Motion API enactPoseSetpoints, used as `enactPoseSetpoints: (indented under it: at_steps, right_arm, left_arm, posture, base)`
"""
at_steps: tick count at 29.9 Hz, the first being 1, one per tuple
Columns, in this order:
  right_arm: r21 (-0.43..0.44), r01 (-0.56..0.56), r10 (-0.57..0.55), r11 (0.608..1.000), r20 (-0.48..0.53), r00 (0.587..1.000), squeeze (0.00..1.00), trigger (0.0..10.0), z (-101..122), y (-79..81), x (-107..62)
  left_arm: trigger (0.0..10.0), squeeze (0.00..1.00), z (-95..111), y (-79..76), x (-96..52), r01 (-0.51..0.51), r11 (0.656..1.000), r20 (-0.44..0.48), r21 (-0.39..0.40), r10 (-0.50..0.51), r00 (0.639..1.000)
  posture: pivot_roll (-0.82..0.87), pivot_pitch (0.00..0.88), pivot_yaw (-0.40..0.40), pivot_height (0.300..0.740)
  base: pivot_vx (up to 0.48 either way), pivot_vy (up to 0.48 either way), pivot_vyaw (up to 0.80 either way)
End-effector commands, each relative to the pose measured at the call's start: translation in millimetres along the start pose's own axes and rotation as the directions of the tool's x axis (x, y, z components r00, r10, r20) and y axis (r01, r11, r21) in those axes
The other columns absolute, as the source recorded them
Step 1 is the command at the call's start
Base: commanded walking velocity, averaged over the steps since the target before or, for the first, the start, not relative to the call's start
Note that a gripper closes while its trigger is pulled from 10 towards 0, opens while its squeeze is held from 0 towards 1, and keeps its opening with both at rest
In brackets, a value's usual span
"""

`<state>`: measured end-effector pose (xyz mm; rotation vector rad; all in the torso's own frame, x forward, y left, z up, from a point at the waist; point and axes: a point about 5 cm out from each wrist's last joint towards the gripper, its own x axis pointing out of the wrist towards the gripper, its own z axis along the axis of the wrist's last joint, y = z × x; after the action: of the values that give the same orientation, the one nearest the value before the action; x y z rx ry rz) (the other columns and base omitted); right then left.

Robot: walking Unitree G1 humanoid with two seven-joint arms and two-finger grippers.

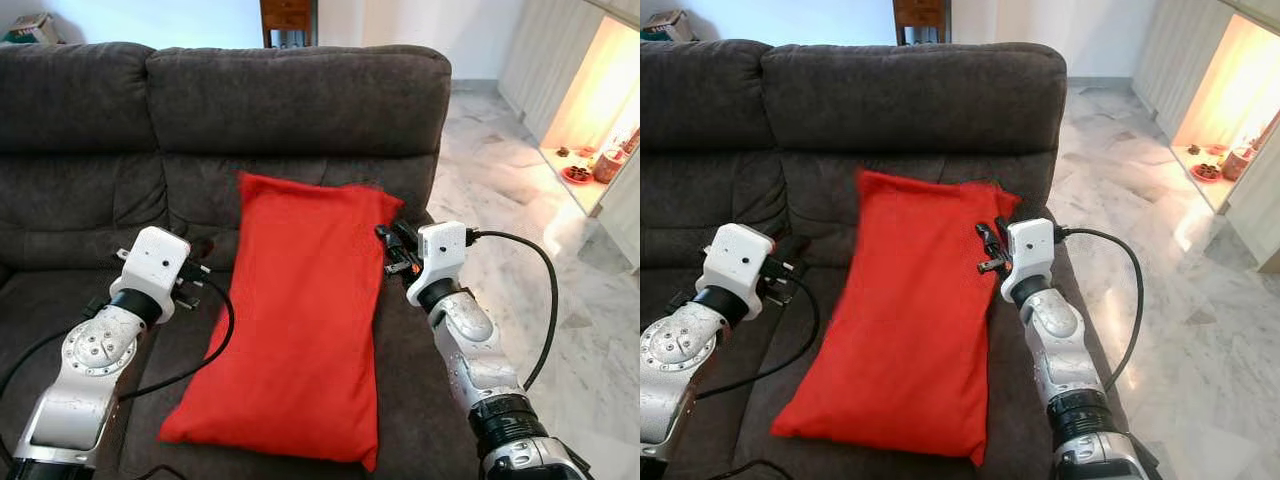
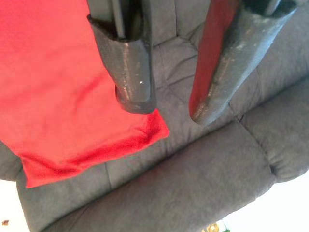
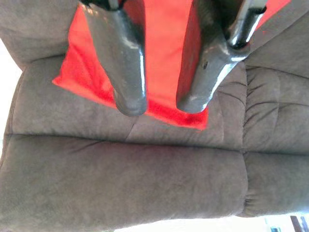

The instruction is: Move the pillow to the sofa from floor

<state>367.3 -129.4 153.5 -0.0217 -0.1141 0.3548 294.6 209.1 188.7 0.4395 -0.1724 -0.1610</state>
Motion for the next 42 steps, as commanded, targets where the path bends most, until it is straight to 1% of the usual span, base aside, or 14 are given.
enactPoseSetpoints:
  at_steps: [1, 2, 4, 7, 8, 9, 10, 11, 14, 20, 26, 31, 37, 42]
  right_arm:
    - [0.006, 0.109, -0.108, 0.994, -0.087, 0.990, 0.00, 10.0, -22.4, -14.1, -11.3]
    - [0.017, 0.159, -0.156, 0.987, -0.120, 0.980, 0.00, 10.0, -31.8, -21.3, -18.2]
    - [0.025, 0.215, -0.208, 0.976, -0.158, 0.965, 0.00, 10.0, -43.0, -28.9, -26.9]
    - [-0.010, 0.373, -0.361, 0.928, -0.277, 0.891, 0.00, 10.0, -73.1, -50.4, -56.1]
    - [-0.003, 0.469, -0.443, 0.883, -0.337, 0.831, 0.00, 10.0, -88.6, -60.3, -74.3]
    - [-0.003, 0.469, -0.443, 0.883, -0.337, 0.831, 0.00, 10.0, -88.6, -60.3, -74.3]
    - [-0.025, 0.601, -0.547, 0.799, -0.446, 0.708, 0.00, 10.0, -115.3, -71.4, -109.3]
    - [-0.025, 0.601, -0.547, 0.799, -0.446, 0.708, 0.00, 10.0, -115.3, -71.4, -109.3]
    - [-0.088, 0.698, -0.619, 0.710, -0.552, 0.559, 0.00, 10.0, -143.0, -75.0, -151.5]
    - [-0.128, 0.790, -0.645, 0.600, -0.662, 0.382, 0.00, 10.0, -176.3, -62.1, -205.7]
    - [-0.172, 0.761, -0.603, 0.625, -0.725, 0.332, 0.00, 10.0, -192.5, -46.8, -230.5]
    - [-0.226, 0.725, -0.573, 0.651, -0.773, 0.273, 0.00, 10.0, -202.3, -38.8, -252.7]
    - [-0.265, 0.705, -0.532, 0.658, -0.826, 0.186, 0.00, 10.0, -211.7, -30.3, -283.2]
    - [-0.228, 0.677, -0.484, 0.700, -0.848, 0.215, 0.00, 10.0, -215.4, -21.0, -285.9]
  left_arm:
    - [10.0, 1.00, -28.1, -5.4, -7.3, -0.021, 0.998, -0.104, -0.059, 0.015, 0.994]
    - [10.0, 0.00, -42.4, -7.0, -12.1, -0.033, 0.996, -0.156, -0.080, 0.021, 0.988]
    - [10.0, 0.00, -58.9, -8.7, -19.2, -0.045, 0.994, -0.212, -0.099, 0.023, 0.977]
    - [10.0, 0.00, -101.4, -12.8, -42.7, -0.049, 0.993, -0.373, -0.111, 0.004, 0.928]
    - [10.0, 0.00, -119.2, -14.4, -54.3, -0.076, 0.983, -0.436, -0.166, -0.004, 0.900]
    - [10.0, 0.00, -119.2, -14.4, -54.3, -0.076, 0.983, -0.436, -0.166, -0.004, 0.900]
    - [10.0, 0.00, -145.1, -20.3, -71.4, -0.074, 0.980, -0.536, -0.187, -0.039, 0.844]
    - [10.0, 0.00, -145.1, -20.3, -71.4, -0.074, 0.980, -0.536, -0.187, -0.039, 0.844]
    - [10.0, 0.00, -168.8, -33.9, -87.8, -0.018, 0.981, -0.627, -0.192, -0.109, 0.772]
    - [10.0, 0.00, -191.2, -69.6, -91.8, 0.095, 0.968, -0.696, -0.231, -0.232, 0.679]
    - [10.0, 0.00, -213.0, -90.2, -128.5, 0.003, 0.958, -0.807, -0.286, -0.242, 0.538]
    - [10.0, 0.00, -221.8, -96.9, -152.0, -0.056, 0.954, -0.854, -0.295, -0.237, 0.463]
    - [10.0, 0.00, -225.1, -99.5, -163.5, -0.094, 0.953, -0.871, -0.288, -0.220, 0.439]
    - [10.0, 0.00, -227.8, -106.5, -177.8, -0.069, 0.957, -0.886, -0.283, -0.233, 0.401]
  posture:
    - [0.17, 0.101, 0.018, 0.740]
    - [0.16, 0.093, 0.019, 0.740]
    - [0.16, 0.088, 0.022, 0.740]
    - [0.14, 0.073, 0.030, 0.740]
    - [0.14, 0.072, 0.032, 0.740]
    - [0.14, 0.072, 0.032, 0.740]
    - [0.13, 0.066, 0.036, 0.740]
    - [0.13, 0.066, 0.036, 0.740]
    - [0.12, 0.050, 0.043, 0.740]
    - [0.06, 0.000, 0.064, 0.740]
    - [0.01, 0.000, 0.085, 0.740]
    - [-0.02, 0.000, 0.096, 0.740]
    - [-0.02, 0.000, 0.089, 0.740]
    - [-0.03, 0.000, 0.090, 0.740]
  base:
    - [0.000, 0.000, 0.00]
    - [0.000, 0.000, 0.00]
    - [0.000, 0.000, 0.00]
    - [0.000, 0.000, 0.00]
    - [0.000, 0.000, 0.00]
    - [0.000, 0.000, 0.00]
    - [0.000, 0.000, 0.00]
    - [0.000, 0.000, 0.00]
    - [0.000, 0.000, 0.00]
    - [0.000, 0.000, 0.00]
    - [0.000, 0.000, 0.00]
    - [0.000, 0.000, 0.00]
    - [0.000, 0.000, 0.00]
    - [0.000, 0.000, 0.00]
